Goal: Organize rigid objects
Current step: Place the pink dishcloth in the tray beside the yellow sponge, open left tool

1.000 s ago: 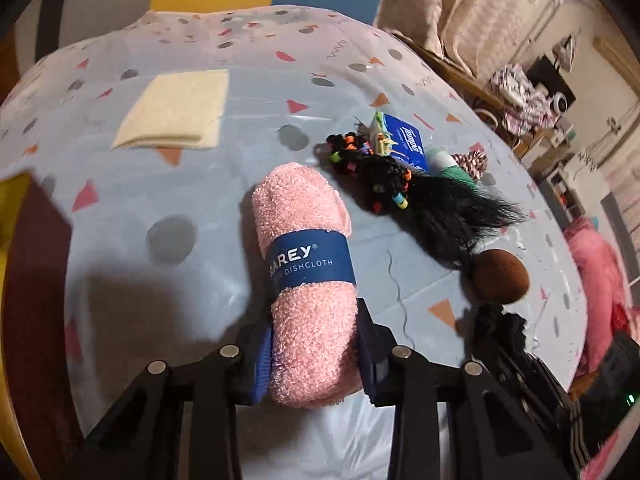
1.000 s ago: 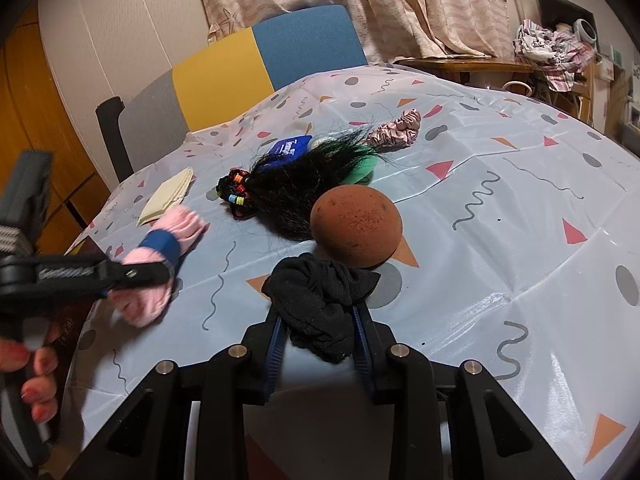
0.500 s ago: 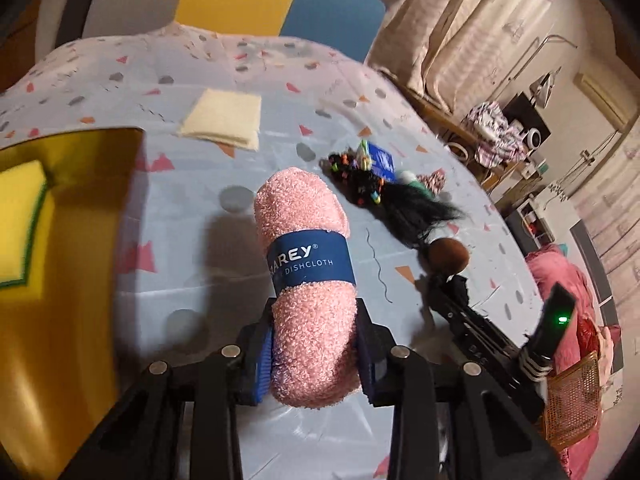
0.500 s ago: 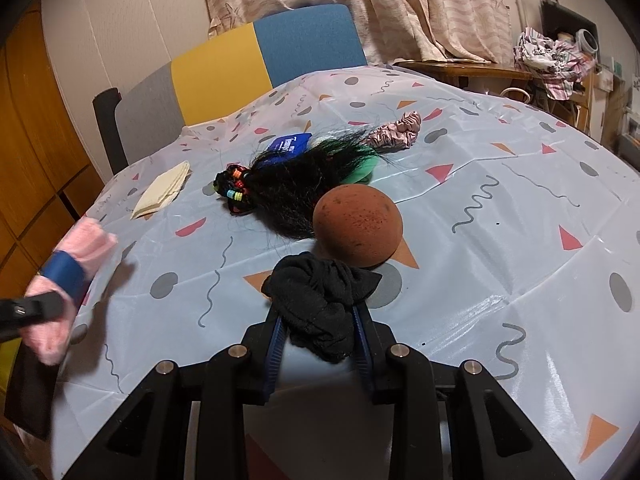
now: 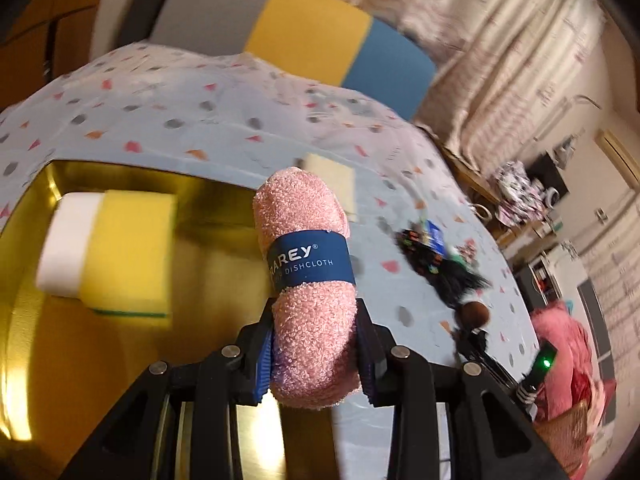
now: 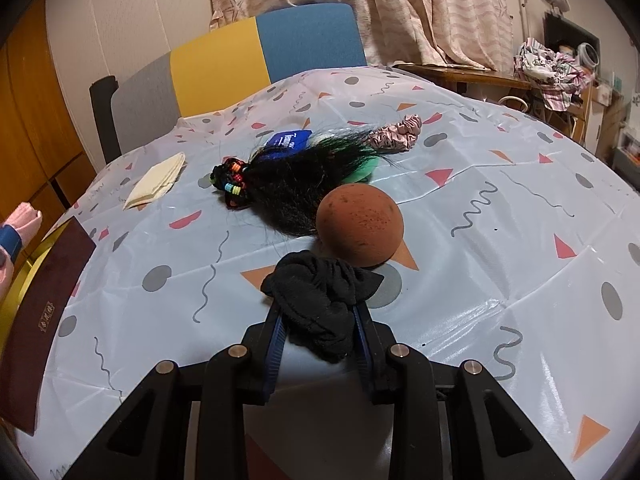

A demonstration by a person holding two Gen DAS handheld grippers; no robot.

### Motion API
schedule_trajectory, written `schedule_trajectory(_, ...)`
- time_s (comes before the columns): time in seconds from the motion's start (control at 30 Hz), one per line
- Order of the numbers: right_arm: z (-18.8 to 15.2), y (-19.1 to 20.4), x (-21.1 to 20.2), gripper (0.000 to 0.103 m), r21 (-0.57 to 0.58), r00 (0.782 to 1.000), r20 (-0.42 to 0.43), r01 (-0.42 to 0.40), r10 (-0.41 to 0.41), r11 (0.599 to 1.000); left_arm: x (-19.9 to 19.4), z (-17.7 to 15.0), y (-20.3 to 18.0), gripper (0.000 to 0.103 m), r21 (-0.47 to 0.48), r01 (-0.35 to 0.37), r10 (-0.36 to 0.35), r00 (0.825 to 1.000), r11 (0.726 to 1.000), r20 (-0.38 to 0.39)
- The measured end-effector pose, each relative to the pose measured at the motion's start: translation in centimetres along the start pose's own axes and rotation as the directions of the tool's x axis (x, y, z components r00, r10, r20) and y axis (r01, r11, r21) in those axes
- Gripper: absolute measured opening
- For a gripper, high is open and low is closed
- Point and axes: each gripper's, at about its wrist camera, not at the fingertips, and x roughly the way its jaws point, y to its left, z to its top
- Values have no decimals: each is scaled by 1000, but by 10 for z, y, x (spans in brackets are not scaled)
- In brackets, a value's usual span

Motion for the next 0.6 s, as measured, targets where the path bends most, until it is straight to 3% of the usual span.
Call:
schedule_trajectory(0.33,0,6,1,31,-31,999,-5,35,-36,999,40,14,50,35,-32,-113,110,990,993,-91)
schedule_trajectory(0.5,0,7,2,31,-33,999,-5,39,-39,999,43,17,49,49,13,-181,181,980,983,-79)
schedule_trajectory(0.6,0,7,2,31,-34,999,-5,40,-40,999,39,17,52,57,-1,-175,175,981,985,-81)
